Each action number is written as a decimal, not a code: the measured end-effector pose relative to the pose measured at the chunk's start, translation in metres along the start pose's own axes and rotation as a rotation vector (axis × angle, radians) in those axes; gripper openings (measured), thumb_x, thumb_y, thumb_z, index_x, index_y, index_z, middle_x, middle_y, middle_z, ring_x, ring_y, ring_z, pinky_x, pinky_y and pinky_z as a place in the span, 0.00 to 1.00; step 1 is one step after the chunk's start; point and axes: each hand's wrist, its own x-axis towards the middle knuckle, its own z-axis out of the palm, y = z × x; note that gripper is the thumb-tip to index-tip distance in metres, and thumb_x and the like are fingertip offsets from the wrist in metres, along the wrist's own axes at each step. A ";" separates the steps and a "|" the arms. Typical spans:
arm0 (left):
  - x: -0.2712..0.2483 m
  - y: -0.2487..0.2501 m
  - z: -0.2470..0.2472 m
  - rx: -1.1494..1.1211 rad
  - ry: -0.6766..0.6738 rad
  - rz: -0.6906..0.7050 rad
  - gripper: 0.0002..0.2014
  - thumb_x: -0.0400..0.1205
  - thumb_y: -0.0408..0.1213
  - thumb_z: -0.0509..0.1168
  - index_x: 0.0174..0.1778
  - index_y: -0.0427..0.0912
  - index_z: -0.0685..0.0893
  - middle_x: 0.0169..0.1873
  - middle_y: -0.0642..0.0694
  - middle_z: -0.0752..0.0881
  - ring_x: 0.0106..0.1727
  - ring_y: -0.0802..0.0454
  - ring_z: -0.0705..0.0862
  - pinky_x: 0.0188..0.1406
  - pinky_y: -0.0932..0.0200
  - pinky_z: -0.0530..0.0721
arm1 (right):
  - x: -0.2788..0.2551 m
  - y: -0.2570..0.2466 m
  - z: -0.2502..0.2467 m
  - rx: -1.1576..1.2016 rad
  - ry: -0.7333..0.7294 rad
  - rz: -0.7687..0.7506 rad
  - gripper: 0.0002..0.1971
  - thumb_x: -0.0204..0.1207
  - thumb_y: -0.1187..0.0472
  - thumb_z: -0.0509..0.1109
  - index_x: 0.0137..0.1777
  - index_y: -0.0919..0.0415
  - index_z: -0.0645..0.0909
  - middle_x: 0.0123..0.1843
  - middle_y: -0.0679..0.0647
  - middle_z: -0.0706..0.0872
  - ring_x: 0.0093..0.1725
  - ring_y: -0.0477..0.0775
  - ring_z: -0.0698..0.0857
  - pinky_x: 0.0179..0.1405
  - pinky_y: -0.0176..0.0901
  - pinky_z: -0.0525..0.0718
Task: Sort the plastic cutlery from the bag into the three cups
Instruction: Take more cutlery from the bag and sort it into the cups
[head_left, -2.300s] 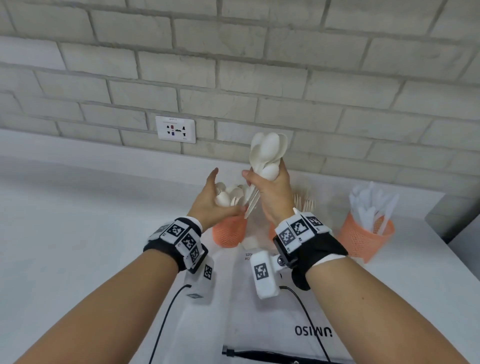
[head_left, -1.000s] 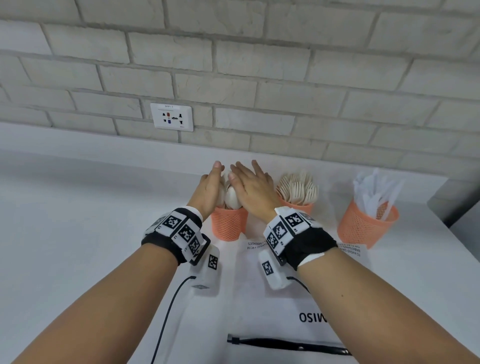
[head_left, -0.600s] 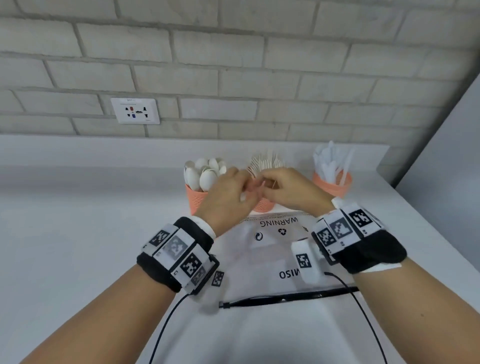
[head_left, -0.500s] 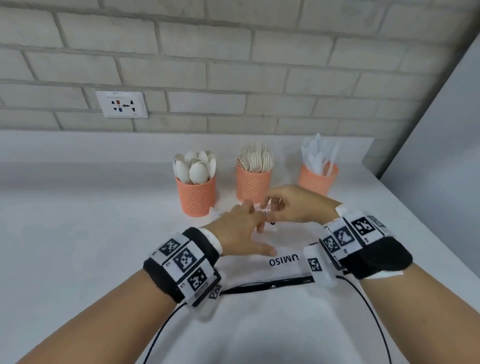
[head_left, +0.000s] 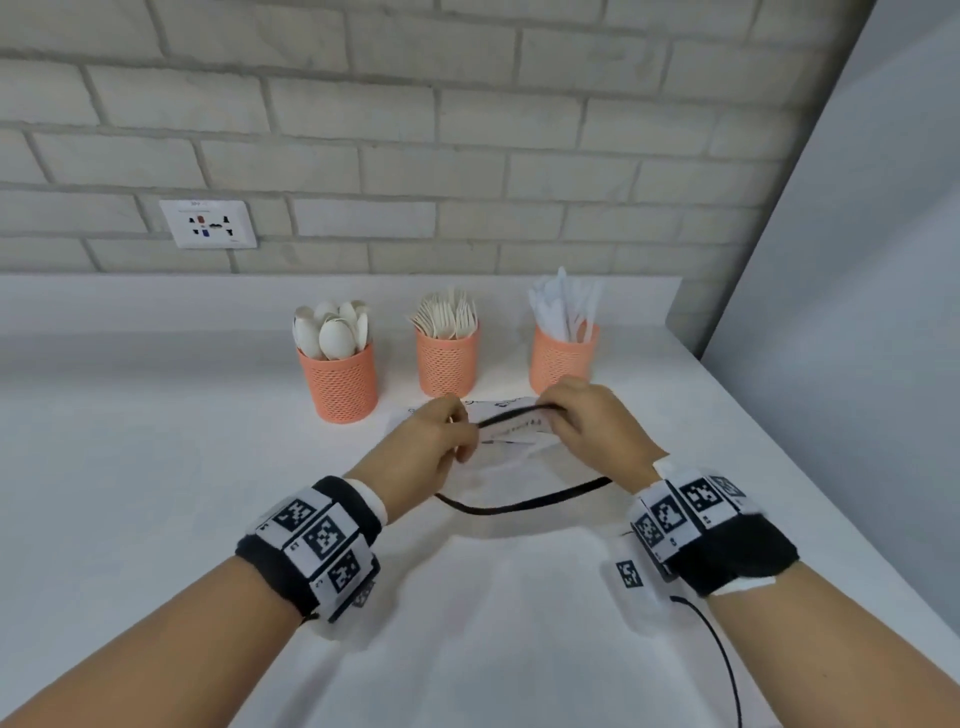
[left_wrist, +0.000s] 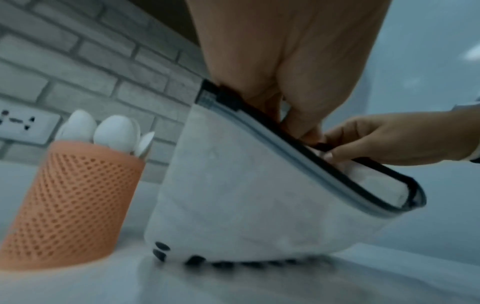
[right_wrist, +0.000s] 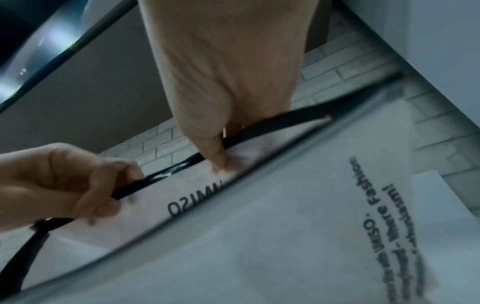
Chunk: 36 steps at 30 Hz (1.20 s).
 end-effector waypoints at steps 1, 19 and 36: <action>-0.001 0.001 -0.001 0.079 0.028 0.002 0.14 0.69 0.15 0.62 0.36 0.39 0.84 0.44 0.41 0.82 0.39 0.45 0.79 0.35 0.55 0.80 | 0.000 0.000 -0.003 0.032 0.080 -0.024 0.08 0.77 0.69 0.64 0.51 0.68 0.85 0.46 0.60 0.85 0.47 0.59 0.83 0.45 0.39 0.74; -0.009 0.030 -0.003 -0.116 -0.048 -0.220 0.40 0.69 0.18 0.58 0.78 0.46 0.62 0.75 0.52 0.65 0.69 0.51 0.73 0.52 0.76 0.67 | 0.032 -0.015 0.062 -0.425 -0.594 0.344 0.27 0.83 0.59 0.53 0.81 0.57 0.52 0.80 0.59 0.62 0.79 0.64 0.62 0.77 0.63 0.61; 0.008 0.006 -0.013 -0.004 0.109 -0.384 0.21 0.82 0.26 0.54 0.72 0.42 0.71 0.69 0.43 0.75 0.57 0.39 0.81 0.55 0.45 0.79 | -0.002 -0.032 0.007 0.147 -0.692 0.155 0.11 0.82 0.66 0.56 0.55 0.56 0.78 0.55 0.51 0.83 0.59 0.52 0.78 0.64 0.42 0.73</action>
